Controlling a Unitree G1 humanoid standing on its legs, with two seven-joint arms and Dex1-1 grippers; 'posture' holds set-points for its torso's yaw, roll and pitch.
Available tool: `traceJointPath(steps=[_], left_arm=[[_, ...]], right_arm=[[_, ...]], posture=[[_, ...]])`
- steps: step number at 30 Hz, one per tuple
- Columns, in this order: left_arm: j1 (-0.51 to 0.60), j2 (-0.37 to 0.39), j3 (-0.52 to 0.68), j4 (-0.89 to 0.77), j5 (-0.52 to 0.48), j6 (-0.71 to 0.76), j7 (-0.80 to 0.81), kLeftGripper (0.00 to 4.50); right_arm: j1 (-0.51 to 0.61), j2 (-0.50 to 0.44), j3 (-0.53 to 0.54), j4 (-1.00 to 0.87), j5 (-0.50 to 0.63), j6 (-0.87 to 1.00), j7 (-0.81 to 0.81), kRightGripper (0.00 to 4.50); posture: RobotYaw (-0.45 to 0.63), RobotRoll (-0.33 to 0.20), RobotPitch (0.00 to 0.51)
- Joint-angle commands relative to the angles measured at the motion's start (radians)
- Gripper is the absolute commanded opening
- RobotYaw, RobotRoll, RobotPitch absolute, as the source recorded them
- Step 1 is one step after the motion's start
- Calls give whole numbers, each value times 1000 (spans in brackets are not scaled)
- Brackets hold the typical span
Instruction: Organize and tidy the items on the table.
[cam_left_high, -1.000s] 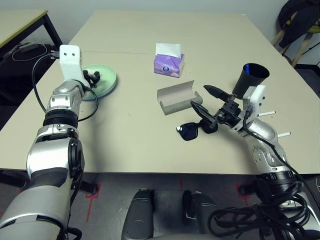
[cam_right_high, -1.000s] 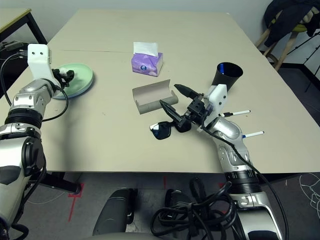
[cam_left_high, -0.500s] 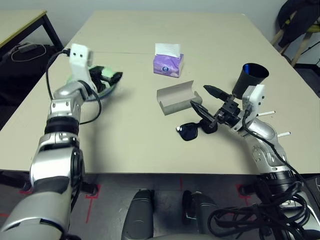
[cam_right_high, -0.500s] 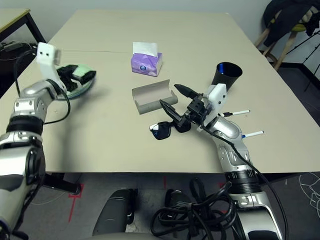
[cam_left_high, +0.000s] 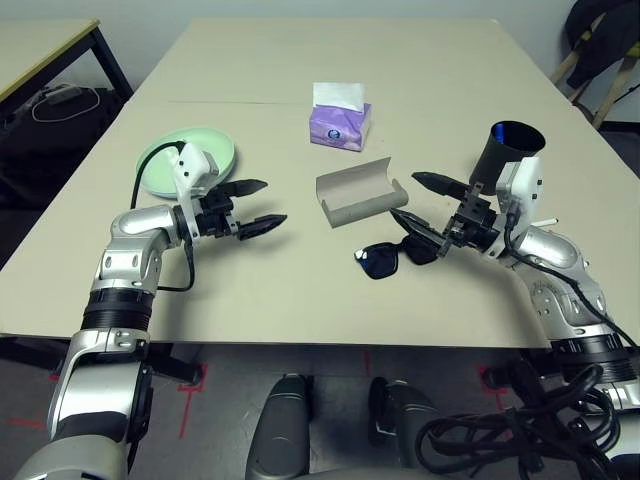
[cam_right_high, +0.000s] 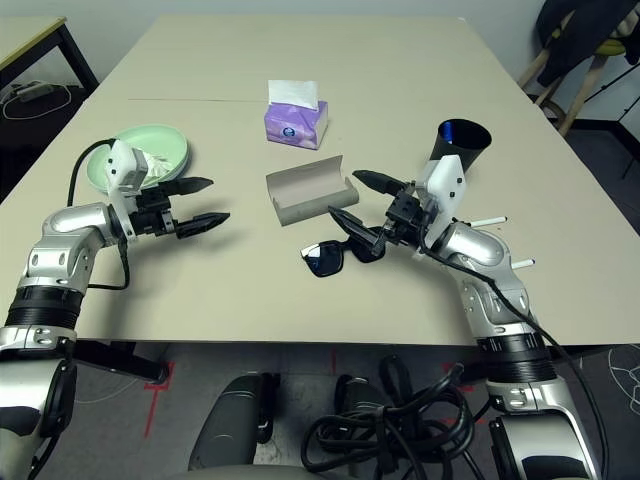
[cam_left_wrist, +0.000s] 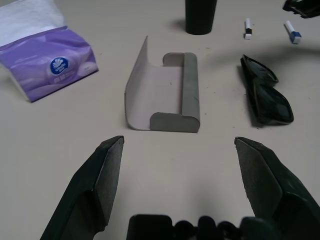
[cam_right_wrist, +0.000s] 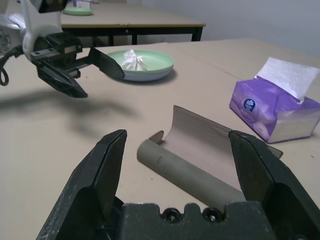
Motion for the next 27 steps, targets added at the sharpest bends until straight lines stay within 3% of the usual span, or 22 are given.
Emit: traceJointPath(steps=[1,7,15,22,27], left_arm=[[47,-8,-50,-25,5,-76,-63,4485],[94,-26,-94,-21,4,-173,-130,4485],[136,-37,-110,-70,-15,-184,-152,4485],[152,-49,-105,-132,-31,-147,-115,4485],[156,-63,-105,-166,-38,-124,-82,4485]], right_arm=[[-59,-70,60,-8,-94,59,14,4500],[-151,-161,170,-78,-193,198,55,4500],[-248,-297,330,-356,-222,512,189,4500],[-431,-376,503,-354,-353,589,315,4500],[-542,-399,650,-276,-489,545,435,4500]], posture=[[157,0,188],[144,0,206],[155,0,220],[178,0,226],[197,0,230]])
